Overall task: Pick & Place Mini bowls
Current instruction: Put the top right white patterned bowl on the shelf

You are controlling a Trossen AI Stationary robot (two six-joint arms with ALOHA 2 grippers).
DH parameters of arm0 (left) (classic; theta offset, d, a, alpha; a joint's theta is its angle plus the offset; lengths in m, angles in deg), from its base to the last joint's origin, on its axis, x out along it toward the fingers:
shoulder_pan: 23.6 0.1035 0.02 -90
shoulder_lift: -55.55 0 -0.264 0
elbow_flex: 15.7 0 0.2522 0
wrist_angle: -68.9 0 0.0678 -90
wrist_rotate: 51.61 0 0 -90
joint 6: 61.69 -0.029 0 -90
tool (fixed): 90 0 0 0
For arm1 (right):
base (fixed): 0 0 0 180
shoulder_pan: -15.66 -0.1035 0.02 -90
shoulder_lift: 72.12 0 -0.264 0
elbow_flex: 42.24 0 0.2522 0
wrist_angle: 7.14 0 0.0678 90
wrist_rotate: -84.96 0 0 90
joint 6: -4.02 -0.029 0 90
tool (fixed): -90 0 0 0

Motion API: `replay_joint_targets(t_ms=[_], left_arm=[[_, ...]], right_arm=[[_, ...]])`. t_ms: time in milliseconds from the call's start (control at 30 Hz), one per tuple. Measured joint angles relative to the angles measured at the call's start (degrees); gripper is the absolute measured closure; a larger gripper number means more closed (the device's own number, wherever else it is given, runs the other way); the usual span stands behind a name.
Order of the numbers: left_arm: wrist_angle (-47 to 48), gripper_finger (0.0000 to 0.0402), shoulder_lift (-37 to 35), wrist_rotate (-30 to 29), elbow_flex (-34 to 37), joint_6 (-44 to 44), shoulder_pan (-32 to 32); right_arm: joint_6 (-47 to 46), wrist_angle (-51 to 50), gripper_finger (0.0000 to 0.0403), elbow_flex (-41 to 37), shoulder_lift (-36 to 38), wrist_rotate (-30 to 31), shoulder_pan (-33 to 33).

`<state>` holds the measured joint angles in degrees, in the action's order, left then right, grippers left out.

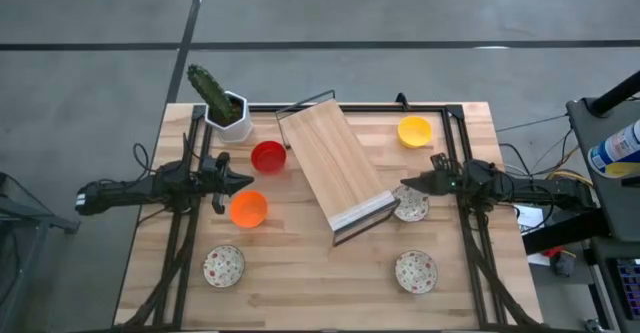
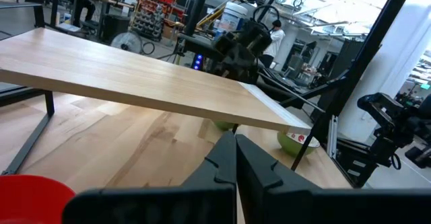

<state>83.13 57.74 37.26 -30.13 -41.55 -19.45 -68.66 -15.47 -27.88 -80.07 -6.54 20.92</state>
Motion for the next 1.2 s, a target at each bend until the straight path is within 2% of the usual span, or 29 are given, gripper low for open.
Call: replay_joint_targets(t_ms=[100, 233, 333, 400, 467, 533, 700, 800, 967, 1100, 1200], left_arm=[[0.0, 0.0402, 0.0, 0.0, 0.0, 0.0, 0.0], [0.0, 0.0402, 0.0, 0.0, 0.0, 0.0, 0.0], [0.0, 0.0402, 0.0, 0.0, 0.0, 0.0, 0.0], [0.0, 0.0402, 0.0, 0.0, 0.0, 0.0, 0.0], [0.0, 0.0402, 0.0, 0.0, 0.0, 0.0, 0.0], [0.0, 0.0402, 0.0, 0.0, 0.0, 0.0, 0.0], [0.0, 0.0402, 0.0, 0.0, 0.0, 0.0, 0.0], [0.0, 0.0402, 0.0, 0.0, 0.0, 0.0, 0.0], [0.0, 0.0402, 0.0, 0.0, 0.0, 0.0, 0.0], [0.0, 0.0402, 0.0, 0.0, 0.0, 0.0, 0.0], [0.0, 0.0402, 0.0, 0.0, 0.0, 0.0, 0.0]], right_arm=[[-5.7, 1.2, 0.0394, 0.0, 0.0, 1.1, 0.0], [-17.1, 7.6, 0.0394, 0.0, 0.0, 4.3, 0.0], [-13.4, 16.3, 0.0394, 0.6, -0.1, 7.3, 0.0], [-9.3, 14.9, 0.0394, 4.7, -0.6, 9.8, 0.0], [-3.1, 7.3, 0.0394, 10.7, -2.1, 11.2, 0.0], [1.0, -5.0, 0.0394, 18.1, -4.6, 12.1, 0.0], [0.7, -47.3, 0.0394, 36.3, -15.2, 12.0, 0.0], [-0.4, -63.0, 0.0392, 42.8, -22.2, 11.1, 0.0], [0.7, -69.0, 0.0351, 46.2, -31.5, 6.6, 0.0], [0.2, -70.2, 0.0293, 45.4, -38.7, 3.1, 0.0], [1.2, -70.2, 0.0265, 44.4, -43.3, 3.0, 0.0]])
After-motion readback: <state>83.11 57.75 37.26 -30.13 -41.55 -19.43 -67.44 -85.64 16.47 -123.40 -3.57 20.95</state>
